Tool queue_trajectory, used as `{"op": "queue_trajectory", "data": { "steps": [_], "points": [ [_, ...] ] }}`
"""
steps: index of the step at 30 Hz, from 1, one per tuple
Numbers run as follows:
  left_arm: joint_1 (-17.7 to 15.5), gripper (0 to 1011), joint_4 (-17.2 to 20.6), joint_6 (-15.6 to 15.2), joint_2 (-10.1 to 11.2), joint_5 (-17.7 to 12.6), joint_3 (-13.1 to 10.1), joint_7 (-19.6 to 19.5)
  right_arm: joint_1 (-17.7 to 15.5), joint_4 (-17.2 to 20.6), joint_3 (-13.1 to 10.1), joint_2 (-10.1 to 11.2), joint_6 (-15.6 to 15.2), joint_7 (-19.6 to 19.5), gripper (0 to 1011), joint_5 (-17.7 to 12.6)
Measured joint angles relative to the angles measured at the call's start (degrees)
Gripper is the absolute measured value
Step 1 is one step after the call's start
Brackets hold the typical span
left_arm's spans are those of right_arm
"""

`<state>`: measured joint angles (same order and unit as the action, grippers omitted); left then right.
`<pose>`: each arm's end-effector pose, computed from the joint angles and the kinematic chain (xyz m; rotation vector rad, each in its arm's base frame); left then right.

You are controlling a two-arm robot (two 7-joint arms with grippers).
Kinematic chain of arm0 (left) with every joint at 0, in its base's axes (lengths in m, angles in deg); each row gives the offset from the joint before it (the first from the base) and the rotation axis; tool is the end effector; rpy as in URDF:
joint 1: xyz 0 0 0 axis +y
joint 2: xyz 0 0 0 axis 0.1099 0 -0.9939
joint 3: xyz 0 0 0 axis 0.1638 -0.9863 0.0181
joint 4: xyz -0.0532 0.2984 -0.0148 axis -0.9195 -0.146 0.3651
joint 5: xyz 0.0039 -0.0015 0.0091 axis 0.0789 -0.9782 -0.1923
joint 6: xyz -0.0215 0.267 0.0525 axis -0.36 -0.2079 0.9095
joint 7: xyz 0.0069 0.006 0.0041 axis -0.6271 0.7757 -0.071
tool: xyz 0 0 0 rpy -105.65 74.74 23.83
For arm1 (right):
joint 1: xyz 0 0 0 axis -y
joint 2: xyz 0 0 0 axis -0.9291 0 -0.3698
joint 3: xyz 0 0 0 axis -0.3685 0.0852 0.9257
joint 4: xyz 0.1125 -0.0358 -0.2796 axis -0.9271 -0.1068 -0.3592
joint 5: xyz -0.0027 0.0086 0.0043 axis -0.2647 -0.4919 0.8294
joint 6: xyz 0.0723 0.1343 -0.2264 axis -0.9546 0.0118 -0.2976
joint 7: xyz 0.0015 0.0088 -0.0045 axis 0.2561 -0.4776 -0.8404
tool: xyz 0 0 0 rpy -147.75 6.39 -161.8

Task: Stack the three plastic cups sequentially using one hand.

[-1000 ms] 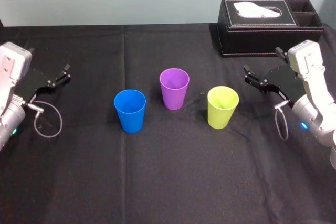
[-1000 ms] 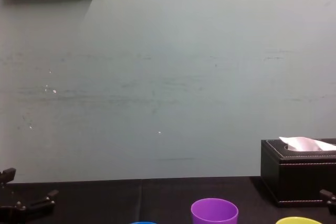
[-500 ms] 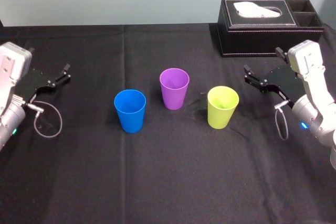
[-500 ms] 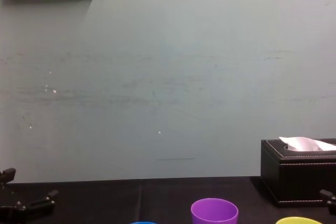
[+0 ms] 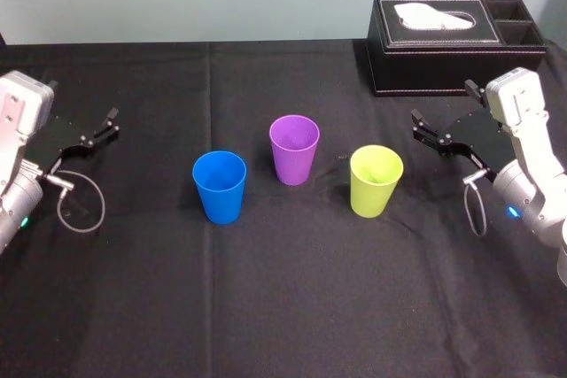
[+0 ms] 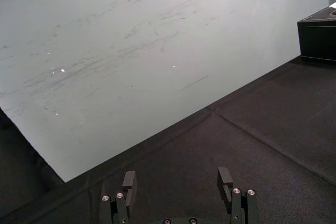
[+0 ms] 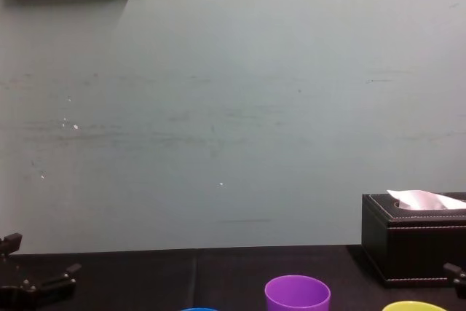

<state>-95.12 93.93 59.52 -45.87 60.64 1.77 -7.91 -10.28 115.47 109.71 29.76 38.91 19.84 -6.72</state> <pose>0.3264 0.0998 -0.3061 0.3047 -0.2849 1.2478 0.3264 -0.0997 -0.3062 -0.3046 -0.2851 -1.2479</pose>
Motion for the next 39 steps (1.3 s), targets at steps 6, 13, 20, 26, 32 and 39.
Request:
{"op": "queue_trajectory", "data": {
  "steps": [6, 13, 20, 26, 32, 39],
  "points": [
    [0.00, 1010, 0.00, 0.00, 0.00, 0.00, 0.00, 0.00, 0.00, 0.00, 0.00, 0.00, 0.00, 0.00, 1004, 0.00],
    [0.00, 1010, 0.00, 0.00, 0.00, 0.00, 0.00, 0.00, -0.42, 0.67, -0.85, -0.16, 0.01, 0.48, 1004, -0.45],
    [0.00, 1010, 0.00, 0.00, 0.00, 0.00, 0.00, 0.00, -2.35, 3.79, -2.97, 0.12, -0.20, 1.23, 1004, -1.42],
    [0.00, 1010, 0.00, 0.00, 0.00, 0.00, 0.00, 0.00, -5.90, 7.67, -5.01, 1.62, -1.88, 2.69, 1004, -3.28],
    [0.00, 1010, 0.00, 0.00, 0.00, 0.00, 0.00, 0.00, -11.08, 11.48, -7.69, 4.20, -3.16, 4.73, 1004, -6.01],
    [0.00, 1010, 0.00, 0.00, 0.00, 0.00, 0.00, 0.00, -18.42, 15.96, -11.56, 8.28, -5.85, 7.89, 1004, -10.33]
  ]
}}
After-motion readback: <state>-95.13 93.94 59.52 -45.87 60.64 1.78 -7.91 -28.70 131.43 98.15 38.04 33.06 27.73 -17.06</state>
